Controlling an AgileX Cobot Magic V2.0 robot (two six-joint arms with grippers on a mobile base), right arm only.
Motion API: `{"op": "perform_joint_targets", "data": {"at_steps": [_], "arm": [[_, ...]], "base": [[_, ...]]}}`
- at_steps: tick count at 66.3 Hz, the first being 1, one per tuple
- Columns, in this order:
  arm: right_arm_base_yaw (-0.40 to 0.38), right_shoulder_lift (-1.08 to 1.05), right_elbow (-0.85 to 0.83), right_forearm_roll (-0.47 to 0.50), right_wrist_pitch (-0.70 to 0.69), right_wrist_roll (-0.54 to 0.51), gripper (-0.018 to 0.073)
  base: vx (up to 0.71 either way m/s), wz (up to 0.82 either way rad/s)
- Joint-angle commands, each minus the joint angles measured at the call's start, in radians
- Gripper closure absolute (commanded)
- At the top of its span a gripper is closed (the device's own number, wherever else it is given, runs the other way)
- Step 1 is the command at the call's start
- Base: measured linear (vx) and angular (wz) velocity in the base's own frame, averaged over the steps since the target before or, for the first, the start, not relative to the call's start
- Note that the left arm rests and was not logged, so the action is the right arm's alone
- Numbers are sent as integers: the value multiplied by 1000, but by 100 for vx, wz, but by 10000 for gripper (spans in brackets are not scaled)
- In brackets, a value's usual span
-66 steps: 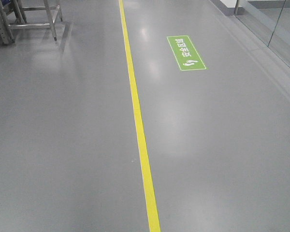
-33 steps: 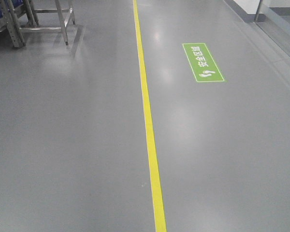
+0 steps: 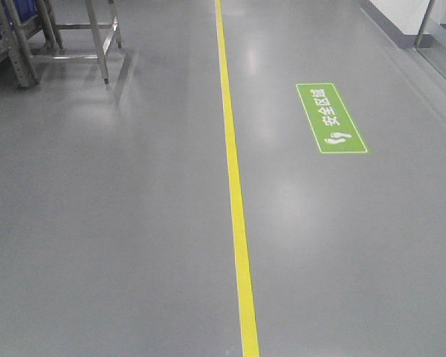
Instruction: Pour parts from conveyor to right shelf
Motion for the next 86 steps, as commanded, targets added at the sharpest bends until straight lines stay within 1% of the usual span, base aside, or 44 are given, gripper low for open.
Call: {"op": "perform_joint_targets", "data": {"at_steps": [1,40,86], "arm": [[-6,15,-27,0,-78,-10,568],[-6,15,-27,0,-78,-10,568],[-6,15,-27,0,-78,-10,568]], "base": [[62,-3],[67,-4],[75,5]]}}
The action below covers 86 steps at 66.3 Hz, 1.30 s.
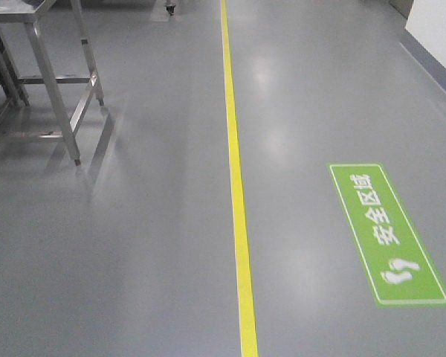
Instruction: Pour parts from conveyor to right shelf
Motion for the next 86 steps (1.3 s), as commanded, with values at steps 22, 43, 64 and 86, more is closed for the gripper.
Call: {"op": "perform_joint_targets", "data": {"at_steps": [22,43,64,86], "arm": [[-6,15,-27,0,-79,-10,568],[-6,15,-27,0,-79,-10,568],[-6,15,-27,0,-79,-10,568],[-6,15,-27,0,-79,-10,568]], "base": [[78,-1],[78,-2],[80,1],[77,5]]}}
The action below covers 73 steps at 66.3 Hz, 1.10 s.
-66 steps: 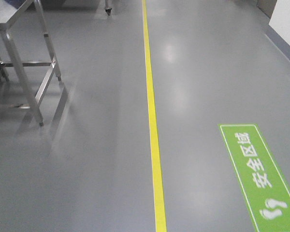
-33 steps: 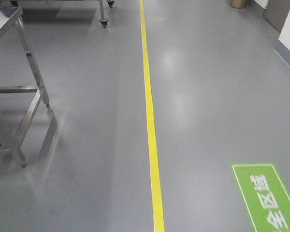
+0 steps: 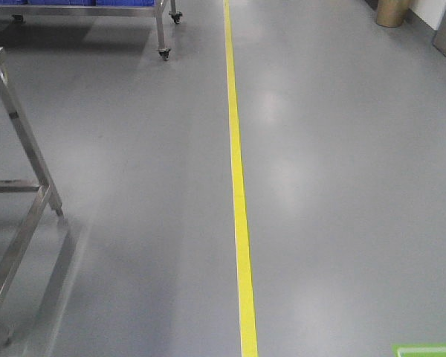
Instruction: Pour parts from conveyor to right shelf
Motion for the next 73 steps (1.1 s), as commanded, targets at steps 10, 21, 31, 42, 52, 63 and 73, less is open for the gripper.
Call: {"op": "perform_joint_targets", "data": {"at_steps": [10,21,31,42,52,63,73], "arm": [[-6,15,-27,0,-78,-10,568],[-6,15,-27,0,-78,-10,568],[-6,15,-27,0,-78,-10,568],[-6,15,-27,0,-78,-10,568],[-6,15,-27,0,-78,-10,568],[-6,15,-27,0,-78,-10,568],[-6,15,-27,0,-78,-10,568]], "base": [[78,1],[80,-2],[81,-3],[81,0],[82,4],[82,6],[82,4]]}}
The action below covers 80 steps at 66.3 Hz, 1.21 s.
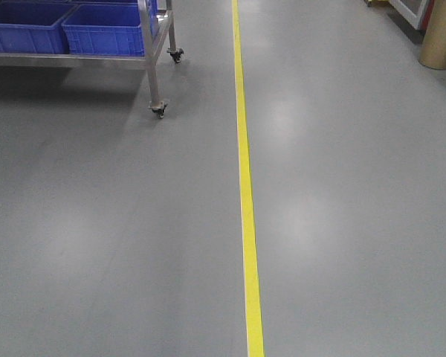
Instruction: Pour parts from conveyor to right shelf
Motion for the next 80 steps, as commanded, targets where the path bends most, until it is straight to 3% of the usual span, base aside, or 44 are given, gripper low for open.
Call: {"op": "perform_joint_targets", "data": {"at_steps": [1,80], "arm": [[-6,15,-27,0,-78,-10,568],[-6,15,-27,0,-78,-10,568]], "base": [[81,-1],[73,1]]}}
